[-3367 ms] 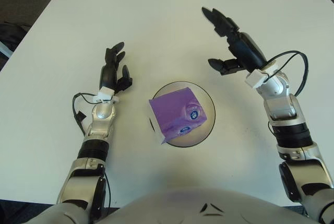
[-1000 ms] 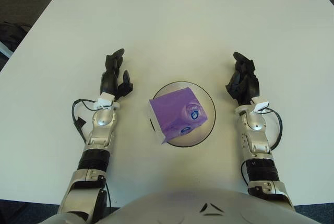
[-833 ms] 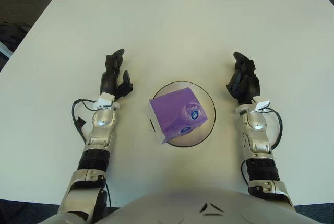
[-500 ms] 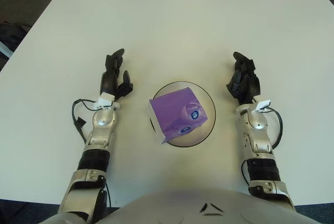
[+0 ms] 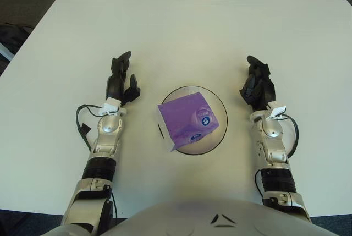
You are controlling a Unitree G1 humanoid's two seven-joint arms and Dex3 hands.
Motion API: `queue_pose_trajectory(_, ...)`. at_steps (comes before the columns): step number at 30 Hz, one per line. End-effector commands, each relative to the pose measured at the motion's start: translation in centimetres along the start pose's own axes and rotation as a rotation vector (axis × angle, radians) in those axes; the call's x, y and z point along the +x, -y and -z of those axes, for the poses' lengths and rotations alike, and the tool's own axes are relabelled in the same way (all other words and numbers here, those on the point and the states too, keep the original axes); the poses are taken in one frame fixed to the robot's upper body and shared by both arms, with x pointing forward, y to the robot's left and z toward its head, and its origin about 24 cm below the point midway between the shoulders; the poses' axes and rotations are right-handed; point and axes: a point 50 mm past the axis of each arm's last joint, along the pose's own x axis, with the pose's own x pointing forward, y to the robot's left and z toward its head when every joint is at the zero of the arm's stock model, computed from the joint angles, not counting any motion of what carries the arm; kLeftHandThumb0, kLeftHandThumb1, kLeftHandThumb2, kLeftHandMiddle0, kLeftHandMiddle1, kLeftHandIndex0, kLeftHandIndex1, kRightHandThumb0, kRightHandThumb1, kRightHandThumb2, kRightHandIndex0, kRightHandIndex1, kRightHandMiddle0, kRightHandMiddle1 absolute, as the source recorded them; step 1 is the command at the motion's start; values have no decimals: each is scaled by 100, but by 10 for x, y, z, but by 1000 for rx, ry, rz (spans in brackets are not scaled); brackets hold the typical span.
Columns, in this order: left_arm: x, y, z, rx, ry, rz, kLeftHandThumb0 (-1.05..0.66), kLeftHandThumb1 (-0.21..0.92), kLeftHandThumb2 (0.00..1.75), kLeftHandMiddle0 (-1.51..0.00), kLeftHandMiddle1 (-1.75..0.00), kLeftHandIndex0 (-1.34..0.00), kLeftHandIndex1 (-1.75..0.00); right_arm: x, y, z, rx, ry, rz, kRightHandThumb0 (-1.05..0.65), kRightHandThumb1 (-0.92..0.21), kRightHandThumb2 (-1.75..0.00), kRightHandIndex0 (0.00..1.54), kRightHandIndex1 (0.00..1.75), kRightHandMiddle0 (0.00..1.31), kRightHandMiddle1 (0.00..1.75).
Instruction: Put the tissue paper into the plate.
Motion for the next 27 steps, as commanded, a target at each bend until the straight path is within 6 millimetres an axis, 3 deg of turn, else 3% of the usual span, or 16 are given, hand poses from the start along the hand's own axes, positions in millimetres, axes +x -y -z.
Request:
queue_pose_trajectory(1,-55,12,47,-10,-251,32,-68,92,88,-21,-24,0,-81,-21,11,39,-56,-242,35,-68,-92,-88,30,9,0,74)
queue_pose_trajectory(27,-57,14,41,-23,-231,43,-68,92,88,-22,-23,0,-79,-25,4,32,-146,-318,38,-72,-92,-86,30,9,0,77)
